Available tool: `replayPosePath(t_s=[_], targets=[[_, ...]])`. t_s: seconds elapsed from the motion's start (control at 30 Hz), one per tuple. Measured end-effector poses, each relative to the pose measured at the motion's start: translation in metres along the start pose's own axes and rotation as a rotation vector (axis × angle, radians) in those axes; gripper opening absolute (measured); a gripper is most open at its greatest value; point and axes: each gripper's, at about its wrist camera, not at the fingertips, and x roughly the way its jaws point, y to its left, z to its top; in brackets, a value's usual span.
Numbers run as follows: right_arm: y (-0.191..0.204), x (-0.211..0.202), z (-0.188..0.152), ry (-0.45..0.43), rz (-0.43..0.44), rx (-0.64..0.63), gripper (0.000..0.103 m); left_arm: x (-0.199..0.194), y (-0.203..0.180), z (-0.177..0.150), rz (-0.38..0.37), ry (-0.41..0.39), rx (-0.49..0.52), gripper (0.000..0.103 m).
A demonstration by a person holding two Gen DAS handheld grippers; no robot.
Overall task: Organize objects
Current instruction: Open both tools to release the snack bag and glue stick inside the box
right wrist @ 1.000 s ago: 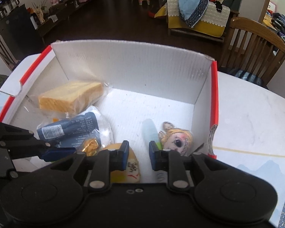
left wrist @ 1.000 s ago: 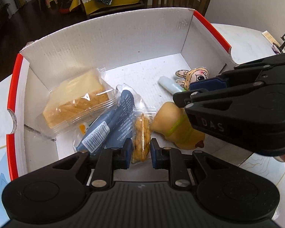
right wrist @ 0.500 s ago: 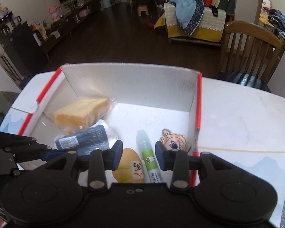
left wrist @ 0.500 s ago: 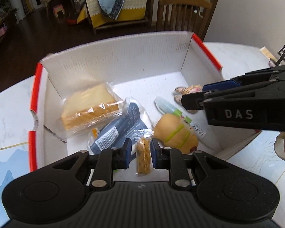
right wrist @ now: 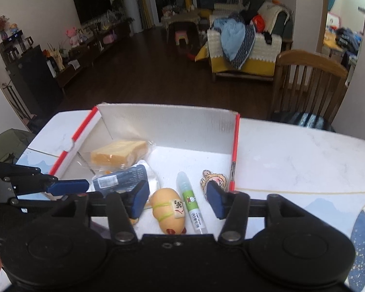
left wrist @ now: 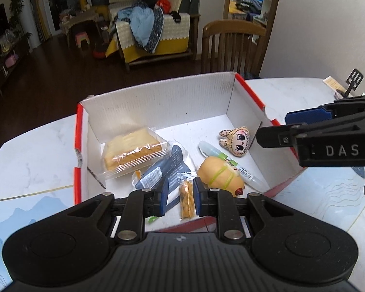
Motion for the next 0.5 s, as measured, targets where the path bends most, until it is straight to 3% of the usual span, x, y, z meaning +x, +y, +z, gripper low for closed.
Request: replayPosePath(t_s=[0.5], targets=[[0.024, -0.069, -0.038, -0.084, 0.031, -0.009, 0.07, -0.065, 0.001, -0.038, -0.021, -0.084, -0.016, 0.02]])
